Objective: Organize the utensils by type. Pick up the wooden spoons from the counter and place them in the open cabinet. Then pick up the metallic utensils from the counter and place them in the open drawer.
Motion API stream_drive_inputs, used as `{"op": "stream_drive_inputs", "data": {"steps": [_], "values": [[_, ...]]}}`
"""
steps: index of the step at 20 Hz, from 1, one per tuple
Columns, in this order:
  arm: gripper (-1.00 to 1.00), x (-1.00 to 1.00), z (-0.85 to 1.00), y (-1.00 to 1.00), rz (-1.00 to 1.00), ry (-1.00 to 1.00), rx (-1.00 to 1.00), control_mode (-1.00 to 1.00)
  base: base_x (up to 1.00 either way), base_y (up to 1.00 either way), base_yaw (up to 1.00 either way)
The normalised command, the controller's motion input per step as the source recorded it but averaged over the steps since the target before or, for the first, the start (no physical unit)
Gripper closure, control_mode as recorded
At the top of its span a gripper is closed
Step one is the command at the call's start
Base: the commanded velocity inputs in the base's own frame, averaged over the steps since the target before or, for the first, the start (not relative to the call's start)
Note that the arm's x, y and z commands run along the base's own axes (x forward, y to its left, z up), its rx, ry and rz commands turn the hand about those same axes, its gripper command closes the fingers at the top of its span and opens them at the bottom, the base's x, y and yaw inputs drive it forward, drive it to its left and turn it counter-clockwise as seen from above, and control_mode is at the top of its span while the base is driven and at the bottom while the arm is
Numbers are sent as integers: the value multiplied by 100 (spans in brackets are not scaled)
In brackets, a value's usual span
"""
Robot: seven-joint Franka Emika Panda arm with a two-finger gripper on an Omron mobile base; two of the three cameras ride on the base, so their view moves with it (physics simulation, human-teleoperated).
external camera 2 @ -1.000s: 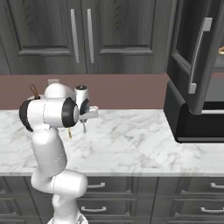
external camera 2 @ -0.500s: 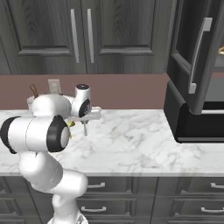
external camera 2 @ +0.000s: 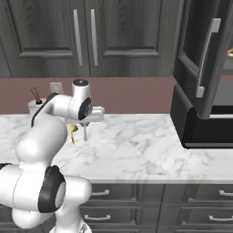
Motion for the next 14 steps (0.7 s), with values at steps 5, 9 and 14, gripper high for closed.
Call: {"op": "stream_drive_inputs", "data": {"steps": [5, 9, 14], "values": [[100, -74, 73, -9, -15, -2, 0, -100, 0, 0, 0], [100, -63, 52, -14, -23, 0, 0, -100, 0, 0, 0], [100, -25, 22, -7, -23, -1, 0, -100, 0, 0, 0]]}}
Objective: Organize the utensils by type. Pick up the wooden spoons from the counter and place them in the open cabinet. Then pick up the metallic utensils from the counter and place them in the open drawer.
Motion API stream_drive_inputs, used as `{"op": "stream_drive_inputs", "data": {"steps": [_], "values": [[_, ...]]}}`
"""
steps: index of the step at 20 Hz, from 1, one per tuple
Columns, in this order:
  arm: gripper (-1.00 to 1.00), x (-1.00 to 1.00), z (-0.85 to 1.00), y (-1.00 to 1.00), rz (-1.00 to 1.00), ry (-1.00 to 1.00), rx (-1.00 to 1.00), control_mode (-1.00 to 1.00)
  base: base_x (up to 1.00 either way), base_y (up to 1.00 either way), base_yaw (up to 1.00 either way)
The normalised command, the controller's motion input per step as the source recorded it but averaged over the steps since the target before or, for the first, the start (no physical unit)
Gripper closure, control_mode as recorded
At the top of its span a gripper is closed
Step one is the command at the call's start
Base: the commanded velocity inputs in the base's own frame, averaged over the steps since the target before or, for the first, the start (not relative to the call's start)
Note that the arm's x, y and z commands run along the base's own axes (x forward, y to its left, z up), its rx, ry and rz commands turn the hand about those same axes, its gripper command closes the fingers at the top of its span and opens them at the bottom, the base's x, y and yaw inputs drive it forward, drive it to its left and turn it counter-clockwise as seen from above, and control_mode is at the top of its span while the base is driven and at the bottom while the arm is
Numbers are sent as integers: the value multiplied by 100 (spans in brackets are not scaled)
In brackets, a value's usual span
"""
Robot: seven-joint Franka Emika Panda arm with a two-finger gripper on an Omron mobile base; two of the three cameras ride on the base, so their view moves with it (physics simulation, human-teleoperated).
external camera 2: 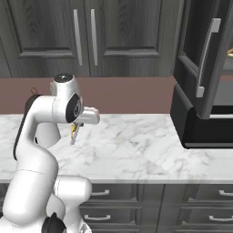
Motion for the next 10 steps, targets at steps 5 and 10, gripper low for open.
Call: {"op": "stream_drive_inputs", "data": {"steps": [5, 10], "values": [[100, 0, 0, 0, -12, -12, 0, -100, 0, 0, 0], [100, -1, 1, 0, -2, -11, 0, -100, 0, 0, 0]]}}
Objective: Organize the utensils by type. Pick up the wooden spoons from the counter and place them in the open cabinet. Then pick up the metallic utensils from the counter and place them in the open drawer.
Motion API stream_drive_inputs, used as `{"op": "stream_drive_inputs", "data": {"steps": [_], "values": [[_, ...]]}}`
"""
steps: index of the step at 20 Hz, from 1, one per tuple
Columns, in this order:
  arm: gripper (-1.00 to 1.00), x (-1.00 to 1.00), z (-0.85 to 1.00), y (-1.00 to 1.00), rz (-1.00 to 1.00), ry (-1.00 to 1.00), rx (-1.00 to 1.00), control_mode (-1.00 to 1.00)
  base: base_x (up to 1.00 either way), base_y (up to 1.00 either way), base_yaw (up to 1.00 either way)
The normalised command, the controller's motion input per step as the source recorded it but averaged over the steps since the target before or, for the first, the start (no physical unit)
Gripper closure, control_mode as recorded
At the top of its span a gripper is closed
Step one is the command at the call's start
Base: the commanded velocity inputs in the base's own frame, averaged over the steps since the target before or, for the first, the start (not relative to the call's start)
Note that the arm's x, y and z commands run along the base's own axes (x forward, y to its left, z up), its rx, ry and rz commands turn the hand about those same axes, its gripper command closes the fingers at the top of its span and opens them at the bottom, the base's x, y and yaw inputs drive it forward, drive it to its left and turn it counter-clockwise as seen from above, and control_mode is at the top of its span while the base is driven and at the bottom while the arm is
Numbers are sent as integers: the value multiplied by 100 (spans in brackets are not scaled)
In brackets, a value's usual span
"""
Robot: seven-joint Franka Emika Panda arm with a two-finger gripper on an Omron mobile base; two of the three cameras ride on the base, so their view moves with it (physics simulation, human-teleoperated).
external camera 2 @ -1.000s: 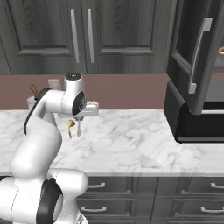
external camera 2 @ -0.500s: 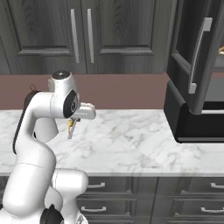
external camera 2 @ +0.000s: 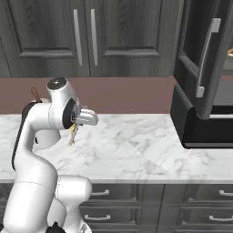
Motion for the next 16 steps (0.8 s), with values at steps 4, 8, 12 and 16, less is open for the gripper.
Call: {"op": "stream_drive_inputs", "data": {"steps": [4, 8, 12, 16], "values": [[100, -12, 4, -1, 0, -13, 0, -100, 0, 0, 0], [100, -13, 3, -3, 0, -13, 1, 100, -6, -2, 0], [100, 0, 0, 0, 0, 0, 0, 100, -33, -5, -10], [100, 0, 0, 0, 0, 0, 0, 100, -36, -3, -21]]}}
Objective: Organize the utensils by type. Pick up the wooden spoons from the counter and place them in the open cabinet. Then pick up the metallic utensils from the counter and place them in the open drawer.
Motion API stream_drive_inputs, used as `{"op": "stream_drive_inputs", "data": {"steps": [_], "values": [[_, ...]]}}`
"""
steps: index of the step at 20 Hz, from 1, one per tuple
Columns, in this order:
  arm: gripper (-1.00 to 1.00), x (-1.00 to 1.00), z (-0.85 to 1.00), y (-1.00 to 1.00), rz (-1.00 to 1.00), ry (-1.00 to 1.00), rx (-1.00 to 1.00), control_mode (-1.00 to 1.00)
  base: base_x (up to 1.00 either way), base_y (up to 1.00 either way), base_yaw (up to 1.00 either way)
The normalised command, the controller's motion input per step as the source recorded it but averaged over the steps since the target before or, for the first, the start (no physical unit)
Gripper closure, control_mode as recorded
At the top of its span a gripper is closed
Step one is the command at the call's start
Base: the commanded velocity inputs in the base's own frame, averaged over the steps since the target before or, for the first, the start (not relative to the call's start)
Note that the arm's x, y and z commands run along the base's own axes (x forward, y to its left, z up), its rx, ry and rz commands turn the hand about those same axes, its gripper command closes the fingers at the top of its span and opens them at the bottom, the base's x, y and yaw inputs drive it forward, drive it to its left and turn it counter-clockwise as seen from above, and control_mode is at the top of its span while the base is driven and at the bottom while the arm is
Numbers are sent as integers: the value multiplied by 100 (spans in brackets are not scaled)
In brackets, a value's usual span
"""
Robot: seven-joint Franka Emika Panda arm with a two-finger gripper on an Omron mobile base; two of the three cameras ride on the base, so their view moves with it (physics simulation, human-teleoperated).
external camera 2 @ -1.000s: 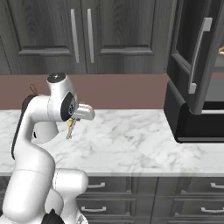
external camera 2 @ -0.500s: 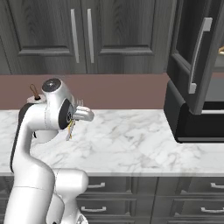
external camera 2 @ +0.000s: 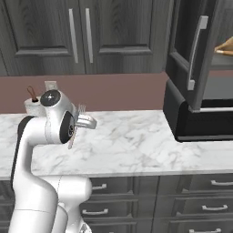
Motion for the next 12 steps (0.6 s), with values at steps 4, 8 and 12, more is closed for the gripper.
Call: {"op": "stream_drive_inputs", "data": {"steps": [4, 8, 12], "values": [[100, 0, 0, 0, 0, 0, 0, 100, -28, -6, -26], [100, 0, 0, 0, 0, 0, 0, 100, -26, -9, -32], [100, 0, 0, 0, 0, 0, 0, 100, -34, -9, -36]]}}
